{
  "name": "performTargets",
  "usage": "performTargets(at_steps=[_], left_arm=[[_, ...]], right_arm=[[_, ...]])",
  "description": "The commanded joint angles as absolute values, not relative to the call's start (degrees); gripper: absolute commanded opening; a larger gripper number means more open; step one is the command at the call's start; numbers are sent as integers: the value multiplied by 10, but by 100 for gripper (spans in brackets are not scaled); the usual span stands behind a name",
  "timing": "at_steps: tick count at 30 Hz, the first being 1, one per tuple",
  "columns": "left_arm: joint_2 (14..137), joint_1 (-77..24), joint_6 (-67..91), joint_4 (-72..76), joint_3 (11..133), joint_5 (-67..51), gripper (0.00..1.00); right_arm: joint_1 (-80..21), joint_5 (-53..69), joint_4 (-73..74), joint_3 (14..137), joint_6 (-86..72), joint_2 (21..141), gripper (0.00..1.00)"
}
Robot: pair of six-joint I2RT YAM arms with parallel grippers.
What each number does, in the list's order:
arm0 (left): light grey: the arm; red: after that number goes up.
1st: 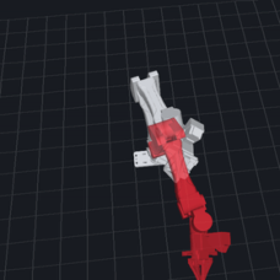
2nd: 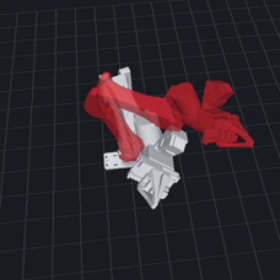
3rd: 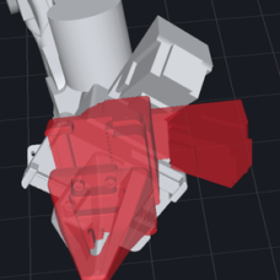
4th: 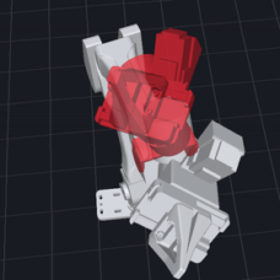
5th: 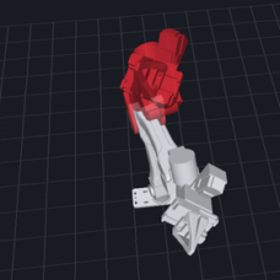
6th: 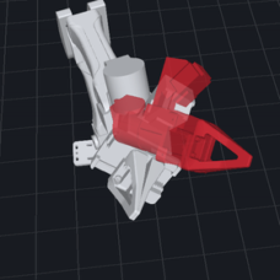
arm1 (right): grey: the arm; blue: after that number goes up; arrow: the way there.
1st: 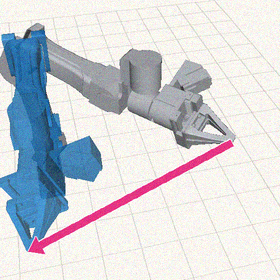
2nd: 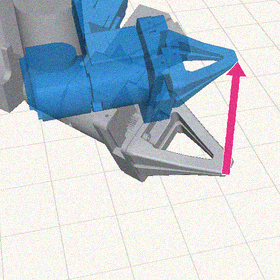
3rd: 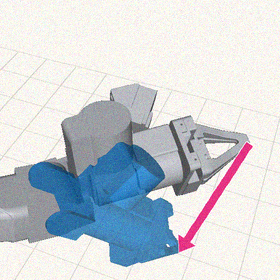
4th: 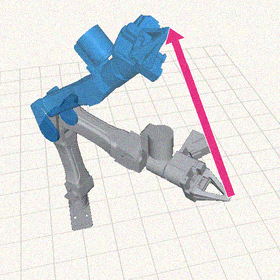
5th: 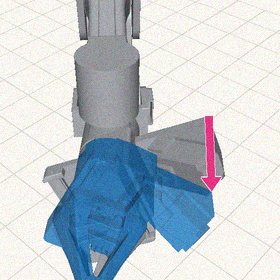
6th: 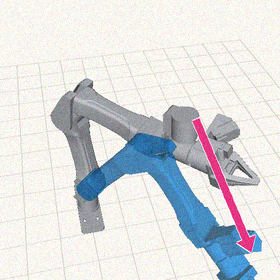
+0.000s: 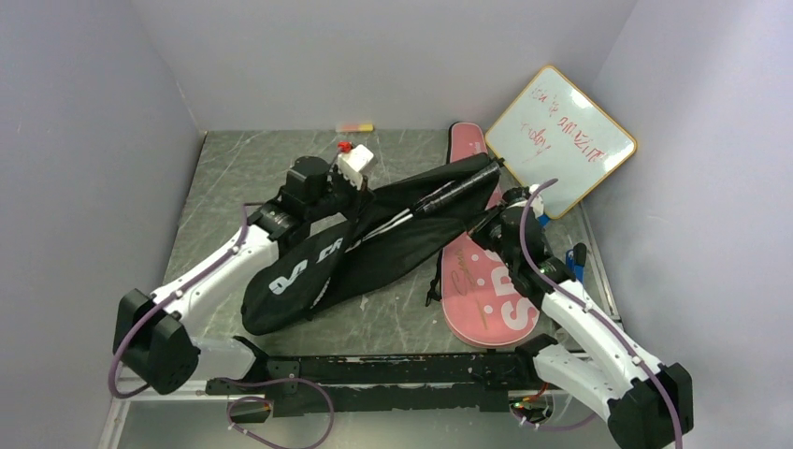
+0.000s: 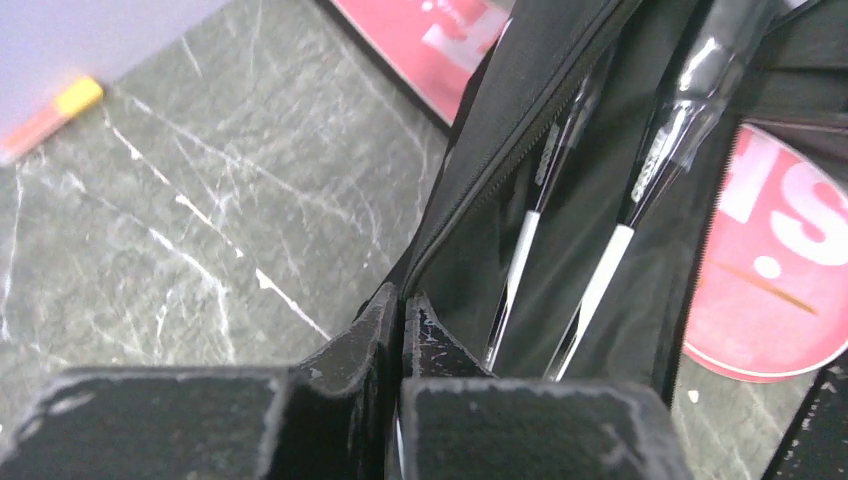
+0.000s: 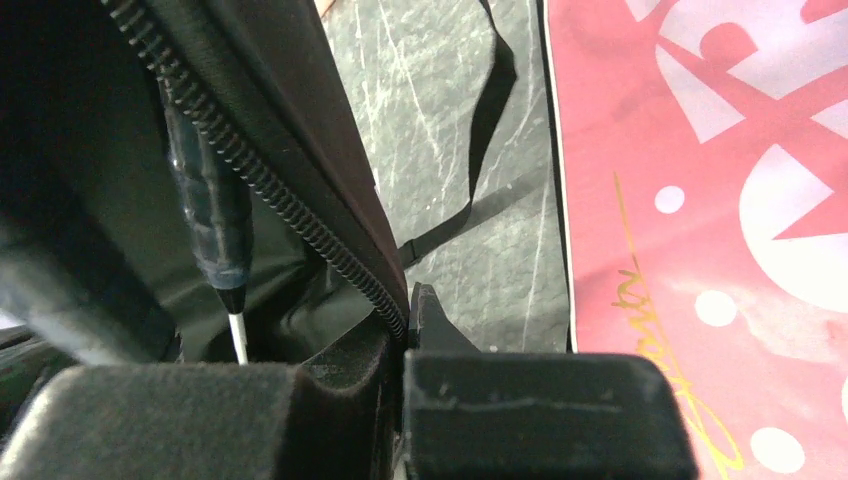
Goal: Pack up the badminton gear
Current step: Place the racket in the racket bag.
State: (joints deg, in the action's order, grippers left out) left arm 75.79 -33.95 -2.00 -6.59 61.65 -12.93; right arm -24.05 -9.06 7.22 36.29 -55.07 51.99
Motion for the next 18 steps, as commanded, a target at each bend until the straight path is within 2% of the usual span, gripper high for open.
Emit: performTargets(at_steps=[1, 11, 14, 18], left_arm=[[733, -325, -8, -37, 626, -161, 5], [773, -325, -4, -12, 629, -321, 5], [797, -327, 24, -4, 638, -351, 19], [830, -356, 31, -19, 675, -353, 47]], right_arm=[[-227, -148, 72, 335, -538, 493, 0], [-227, -92, 36, 330, -517, 466, 0], [-227, -75, 32, 338, -510, 455, 0], [-227, -50, 41, 358, -509, 462, 0]])
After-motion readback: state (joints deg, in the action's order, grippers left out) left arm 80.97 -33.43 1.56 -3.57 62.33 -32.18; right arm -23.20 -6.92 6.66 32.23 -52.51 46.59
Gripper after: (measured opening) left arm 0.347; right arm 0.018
